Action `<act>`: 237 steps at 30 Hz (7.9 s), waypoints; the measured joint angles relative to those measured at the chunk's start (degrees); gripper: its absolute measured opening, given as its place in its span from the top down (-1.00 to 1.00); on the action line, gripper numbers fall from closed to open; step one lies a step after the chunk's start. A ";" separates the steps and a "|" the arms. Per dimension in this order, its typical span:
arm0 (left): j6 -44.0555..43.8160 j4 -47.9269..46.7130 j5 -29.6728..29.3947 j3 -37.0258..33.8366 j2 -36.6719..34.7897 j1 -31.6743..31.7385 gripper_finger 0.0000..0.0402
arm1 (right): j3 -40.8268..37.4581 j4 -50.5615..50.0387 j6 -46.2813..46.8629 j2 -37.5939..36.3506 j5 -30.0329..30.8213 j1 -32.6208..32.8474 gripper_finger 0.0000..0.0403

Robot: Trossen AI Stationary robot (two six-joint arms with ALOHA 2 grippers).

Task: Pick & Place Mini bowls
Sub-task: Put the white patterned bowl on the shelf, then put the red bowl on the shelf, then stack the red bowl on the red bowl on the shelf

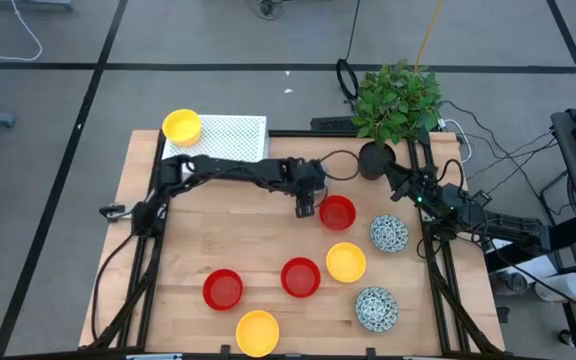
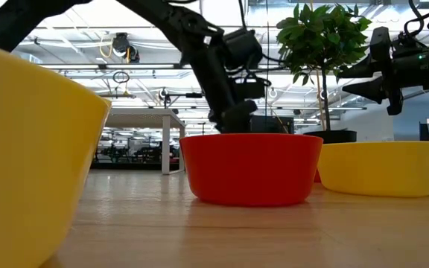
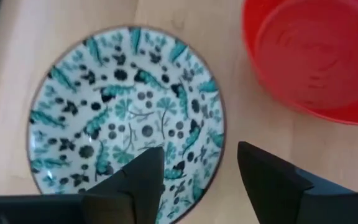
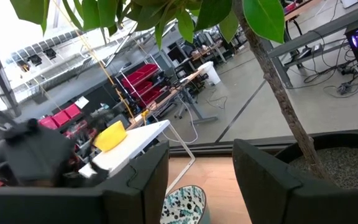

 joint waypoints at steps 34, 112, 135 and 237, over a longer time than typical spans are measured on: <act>-0.32 -1.93 0.28 0.48 -17.21 -4.60 0.93 | 0.00 -0.04 0.00 0.02 -0.01 0.00 0.18; -28.81 -49.30 8.83 1.05 -35.30 1.48 0.39 | 0.01 5.14 0.55 1.49 1.26 -0.01 0.18; -56.49 -41.29 18.94 -23.71 -35.29 -32.41 -0.07 | 0.01 3.29 1.72 1.55 -0.92 0.01 0.18; -4.74 -27.45 7.93 0.69 -27.24 40.93 0.07 | 1.42 10.76 -0.10 9.62 -9.00 0.01 0.18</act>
